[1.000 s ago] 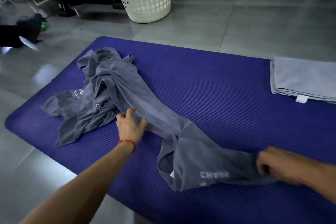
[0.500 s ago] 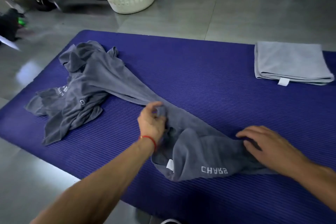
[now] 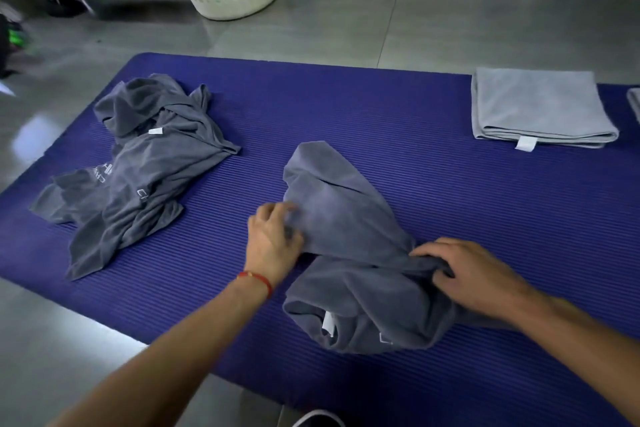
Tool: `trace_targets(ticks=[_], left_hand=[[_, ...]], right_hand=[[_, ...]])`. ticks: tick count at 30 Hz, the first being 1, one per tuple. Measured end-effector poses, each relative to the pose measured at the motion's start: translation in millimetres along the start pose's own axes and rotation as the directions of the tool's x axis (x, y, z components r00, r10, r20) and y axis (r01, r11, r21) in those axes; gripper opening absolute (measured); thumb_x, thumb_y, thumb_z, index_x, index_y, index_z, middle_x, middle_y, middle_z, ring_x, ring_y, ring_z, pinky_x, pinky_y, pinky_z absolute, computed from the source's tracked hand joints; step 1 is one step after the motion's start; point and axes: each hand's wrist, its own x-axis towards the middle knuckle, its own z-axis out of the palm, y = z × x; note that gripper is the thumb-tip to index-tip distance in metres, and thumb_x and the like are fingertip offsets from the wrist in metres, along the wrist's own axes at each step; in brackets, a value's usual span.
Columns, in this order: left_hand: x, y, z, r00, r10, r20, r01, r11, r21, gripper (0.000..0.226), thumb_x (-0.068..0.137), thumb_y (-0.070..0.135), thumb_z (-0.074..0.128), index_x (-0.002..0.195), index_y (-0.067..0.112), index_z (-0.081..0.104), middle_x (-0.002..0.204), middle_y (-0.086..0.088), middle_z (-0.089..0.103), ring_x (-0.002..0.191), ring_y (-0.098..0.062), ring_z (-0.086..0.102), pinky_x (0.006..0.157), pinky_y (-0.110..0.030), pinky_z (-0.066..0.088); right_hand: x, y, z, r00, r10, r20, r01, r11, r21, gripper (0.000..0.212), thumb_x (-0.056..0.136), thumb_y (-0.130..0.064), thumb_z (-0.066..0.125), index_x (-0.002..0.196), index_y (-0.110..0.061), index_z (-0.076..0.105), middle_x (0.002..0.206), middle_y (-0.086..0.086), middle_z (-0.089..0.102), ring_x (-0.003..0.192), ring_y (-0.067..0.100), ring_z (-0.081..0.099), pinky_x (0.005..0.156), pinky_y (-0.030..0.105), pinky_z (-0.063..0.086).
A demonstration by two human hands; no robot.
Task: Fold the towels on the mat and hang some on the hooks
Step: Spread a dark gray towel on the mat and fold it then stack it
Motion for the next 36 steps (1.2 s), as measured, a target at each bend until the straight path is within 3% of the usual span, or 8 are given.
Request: trace_targets(ticks=[6, 13, 18, 21, 24, 27, 30, 36], left_hand=[[24, 5, 11, 0.911, -0.205, 0.359, 0.292, 0.934, -0.207, 0.088, 0.08, 0.013, 0.074, 0.146, 0.048, 0.027, 0.077, -0.018, 0.07, 0.073, -0.026, 0.071, 0.078, -0.039, 0.06], [11, 50, -10, 0.918, -0.311, 0.246, 0.393, 0.789, -0.472, 0.053, 0.08, 0.009, 0.072, 0.124, 0.028, 0.051, 0.073, -0.007, 0.068, 0.07, -0.02, 0.068, 0.063, -0.035, 0.057], [-2, 110, -49, 0.861, -0.161, 0.482, 0.508, 0.216, -0.834, 0.045, 0.088, -0.004, 0.07, 0.127, 0.01, 0.051, 0.098, -0.02, 0.071, 0.076, -0.025, 0.071, 0.067, -0.035, 0.062], [-6, 122, -59, 0.849, -0.039, 0.527, 0.529, 0.079, -0.845, 0.04, 0.092, -0.004, 0.064, 0.128, 0.003, 0.048, 0.088, -0.02, 0.072, 0.08, -0.031, 0.074, 0.069, -0.035, 0.063], [-2, 109, -52, 0.953, -0.088, 0.29, 0.297, 0.463, -0.835, 0.04, 0.092, -0.005, 0.062, 0.127, 0.009, 0.05, 0.087, -0.014, 0.071, 0.078, -0.03, 0.073, 0.071, -0.042, 0.063], [14, 62, -26, 0.997, 0.079, 0.021, -0.072, 0.97, -0.231, 0.059, 0.081, 0.004, 0.071, 0.133, 0.023, 0.051, 0.112, -0.004, 0.06, 0.1, -0.024, 0.061, 0.089, -0.043, 0.054], [41, 24, 5, 0.978, 0.157, 0.139, -0.157, 0.988, -0.014, 0.077, 0.081, 0.003, 0.07, 0.149, 0.024, 0.041, 0.144, -0.011, 0.041, 0.125, -0.035, 0.045, 0.104, -0.045, 0.045], [114, 14, 27, 0.977, 0.112, 0.184, -0.084, 0.985, -0.151, 0.053, 0.104, 0.021, 0.051, 0.154, 0.02, 0.036, 0.153, -0.011, 0.041, 0.132, -0.035, 0.047, 0.108, -0.047, 0.043]], right_hand=[[-3, 17, -22, 0.983, 0.182, -0.019, -0.179, 0.937, -0.298, 0.043, 0.099, -0.028, 0.051, 0.141, -0.035, 0.055, 0.133, -0.01, 0.057, 0.124, 0.014, 0.05, 0.103, 0.033, 0.044], [-5, -34, -19, 0.982, -0.122, -0.147, 0.098, 0.982, -0.163, 0.048, 0.101, -0.046, 0.049, 0.147, -0.037, 0.041, 0.146, -0.02, 0.041, 0.135, 0.001, 0.037, 0.113, 0.029, 0.033], [4, -83, -28, 0.946, -0.292, -0.142, 0.312, 0.938, 0.151, 0.078, 0.087, -0.049, 0.074, 0.149, -0.042, 0.027, 0.135, -0.036, 0.029, 0.119, -0.024, 0.031, 0.093, -0.001, 0.027], [13, -93, -29, 0.951, -0.148, -0.272, 0.257, 0.867, 0.426, 0.057, 0.087, -0.041, 0.079, 0.132, -0.036, 0.046, 0.12, -0.023, 0.061, 0.103, -0.008, 0.057, 0.085, 0.011, 0.046], [24, -81, -38, 0.912, 0.04, -0.409, 0.217, 0.799, 0.562, 0.013, 0.095, -0.024, 0.07, 0.103, -0.026, 0.06, 0.085, -0.009, 0.07, 0.078, 0.003, 0.065, 0.069, 0.026, 0.047], [27, -49, -50, 0.9, 0.186, -0.395, 0.113, 0.775, 0.622, 0.015, 0.095, -0.029, 0.071, 0.105, -0.022, 0.064, 0.096, -0.011, 0.07, 0.091, 0.004, 0.066, 0.082, 0.029, 0.053], [25, -11, -56, 0.89, 0.287, -0.354, 0.035, 0.732, 0.68, 0.016, 0.095, -0.032, 0.07, 0.105, -0.02, 0.068, 0.099, -0.003, 0.074, 0.095, 0.017, 0.07, 0.091, 0.048, 0.056], [-2, 38, -61, 0.921, 0.295, -0.256, -0.122, 0.84, 0.528, 0.014, 0.102, -0.022, 0.06, 0.114, -0.025, 0.068, 0.105, -0.008, 0.073, 0.098, 0.012, 0.069, 0.09, 0.048, 0.057]])
